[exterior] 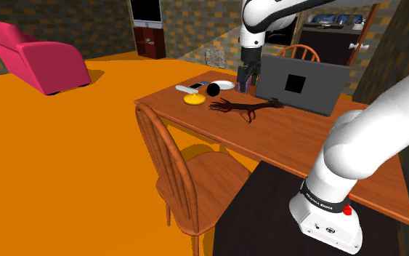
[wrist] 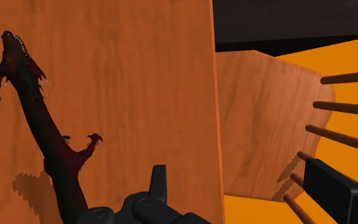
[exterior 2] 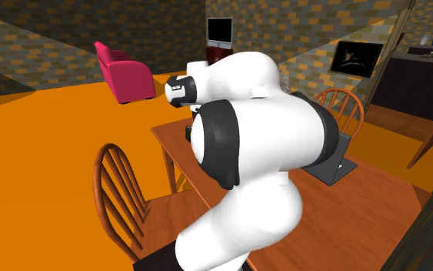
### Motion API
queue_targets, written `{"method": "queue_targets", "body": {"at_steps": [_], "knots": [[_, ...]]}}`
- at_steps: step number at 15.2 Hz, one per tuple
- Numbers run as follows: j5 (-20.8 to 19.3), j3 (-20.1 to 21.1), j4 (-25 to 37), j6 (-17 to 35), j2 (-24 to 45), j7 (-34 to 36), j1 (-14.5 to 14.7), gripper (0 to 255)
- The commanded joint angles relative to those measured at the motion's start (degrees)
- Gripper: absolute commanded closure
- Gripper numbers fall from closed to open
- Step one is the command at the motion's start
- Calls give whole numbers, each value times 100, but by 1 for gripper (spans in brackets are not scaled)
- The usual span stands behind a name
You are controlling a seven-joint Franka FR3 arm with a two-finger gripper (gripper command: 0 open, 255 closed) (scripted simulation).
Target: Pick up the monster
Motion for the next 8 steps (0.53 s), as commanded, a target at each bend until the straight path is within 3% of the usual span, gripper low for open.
{"method": "queue_targets", "body": {"at_steps": [1,8], "knots": [[-1,-178,153,224,416,-211,-20,0],[236,-718,857,833,1903,-1023,-129,0]]}}
